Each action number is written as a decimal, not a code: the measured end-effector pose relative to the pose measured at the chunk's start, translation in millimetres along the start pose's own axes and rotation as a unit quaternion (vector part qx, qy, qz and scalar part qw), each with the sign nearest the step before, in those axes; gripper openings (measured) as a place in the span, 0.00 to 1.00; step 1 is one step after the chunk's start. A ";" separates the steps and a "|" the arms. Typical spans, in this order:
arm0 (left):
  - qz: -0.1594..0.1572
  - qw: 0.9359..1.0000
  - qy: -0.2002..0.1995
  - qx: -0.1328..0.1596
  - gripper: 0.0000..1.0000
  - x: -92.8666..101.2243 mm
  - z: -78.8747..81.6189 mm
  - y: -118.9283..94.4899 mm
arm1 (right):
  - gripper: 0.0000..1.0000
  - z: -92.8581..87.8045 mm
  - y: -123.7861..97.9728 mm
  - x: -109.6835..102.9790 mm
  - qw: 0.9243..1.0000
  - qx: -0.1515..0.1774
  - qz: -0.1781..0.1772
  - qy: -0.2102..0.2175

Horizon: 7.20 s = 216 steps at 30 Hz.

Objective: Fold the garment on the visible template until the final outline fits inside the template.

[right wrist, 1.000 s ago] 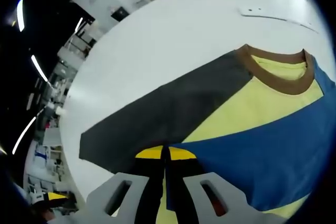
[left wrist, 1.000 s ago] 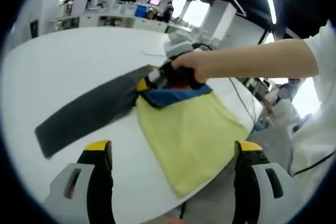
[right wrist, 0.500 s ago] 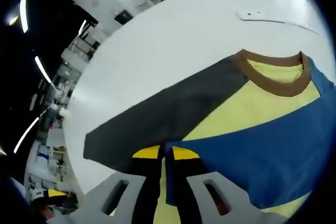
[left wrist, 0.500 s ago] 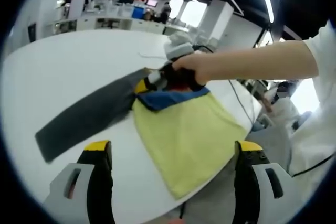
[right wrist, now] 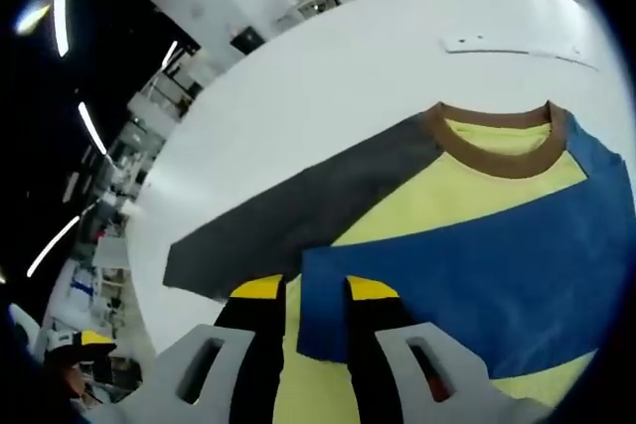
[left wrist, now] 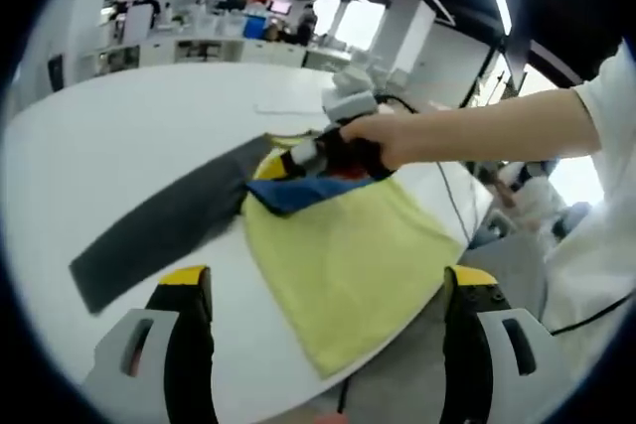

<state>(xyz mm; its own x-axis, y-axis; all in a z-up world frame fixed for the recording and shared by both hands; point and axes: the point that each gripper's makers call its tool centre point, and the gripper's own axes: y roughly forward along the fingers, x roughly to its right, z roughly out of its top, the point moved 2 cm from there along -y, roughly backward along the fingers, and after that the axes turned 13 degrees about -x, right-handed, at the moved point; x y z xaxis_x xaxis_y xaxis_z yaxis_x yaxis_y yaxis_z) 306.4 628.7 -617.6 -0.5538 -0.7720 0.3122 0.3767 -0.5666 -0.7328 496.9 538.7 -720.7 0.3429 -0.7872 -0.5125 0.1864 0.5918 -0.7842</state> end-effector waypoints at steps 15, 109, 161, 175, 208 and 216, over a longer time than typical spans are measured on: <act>0.012 1.000 0.016 -0.007 0.93 11.8 4.1 -7.9 | 0.48 -14.7 -40.1 -14.9 0.993 0.034 0.022 -0.115; 0.059 0.998 0.038 -0.004 0.99 86.4 6.6 -20.9 | 0.99 -216.3 -325.7 86.3 0.964 0.137 -0.105 -0.201; 0.104 0.994 -0.034 0.014 0.89 24.4 5.1 -41.5 | 0.98 -200.1 -310.0 94.7 0.972 0.141 -0.093 -0.162; 0.135 0.988 -0.076 0.019 0.88 -27.8 -1.3 -60.6 | 0.98 -185.9 -291.1 90.8 0.973 0.139 -0.084 -0.161; 0.154 0.978 -0.140 -0.012 0.88 -122.1 -15.9 -51.0 | 0.97 -169.9 -268.5 113.6 0.980 0.122 -0.087 -0.134; 0.160 0.976 -0.146 -0.012 0.85 -138.9 -18.5 -51.1 | 0.97 -167.8 -266.7 114.6 0.980 0.121 -0.087 -0.130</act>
<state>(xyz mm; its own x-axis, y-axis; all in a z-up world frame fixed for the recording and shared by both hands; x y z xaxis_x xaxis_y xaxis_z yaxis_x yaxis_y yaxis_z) 350.4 770.2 -634.7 -0.1742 -0.9596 0.2210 0.4755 -0.2785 -0.8344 332.0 261.6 -629.0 0.5039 -0.8277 -0.2472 0.4646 0.5009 -0.7302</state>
